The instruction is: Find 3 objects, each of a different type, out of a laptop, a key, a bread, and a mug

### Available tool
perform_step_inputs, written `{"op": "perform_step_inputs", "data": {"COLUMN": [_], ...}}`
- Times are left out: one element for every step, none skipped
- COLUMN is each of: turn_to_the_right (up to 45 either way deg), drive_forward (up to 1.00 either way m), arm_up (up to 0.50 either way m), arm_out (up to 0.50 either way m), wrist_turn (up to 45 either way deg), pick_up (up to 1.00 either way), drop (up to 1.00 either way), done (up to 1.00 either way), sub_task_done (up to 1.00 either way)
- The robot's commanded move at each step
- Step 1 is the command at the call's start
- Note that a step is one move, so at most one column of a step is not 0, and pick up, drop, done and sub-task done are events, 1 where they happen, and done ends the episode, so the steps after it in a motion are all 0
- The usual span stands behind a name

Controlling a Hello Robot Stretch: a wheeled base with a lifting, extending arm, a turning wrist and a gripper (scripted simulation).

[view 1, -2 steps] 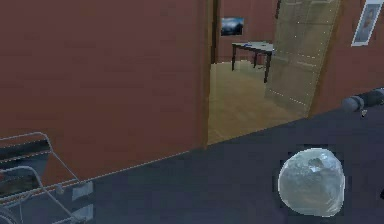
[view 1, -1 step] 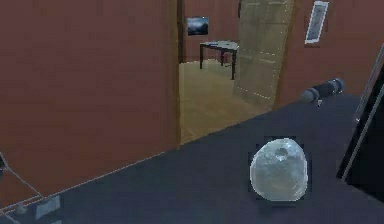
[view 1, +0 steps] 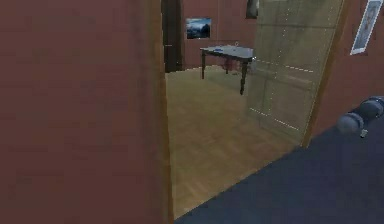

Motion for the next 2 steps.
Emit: {"op": "perform_step_inputs", "data": {"turn_to_the_right": [6.0, 0.0], "drive_forward": [0.00, 0.45], "arm_up": [0.00, 0.00], "arm_out": [0.00, 0.00], "wrist_turn": [0.0, 0.0], "pick_up": [0.00, 0.00], "drop": [0.00, 0.00], "done": [0.00, 0.00], "sub_task_done": [0.00, 0.00]}}
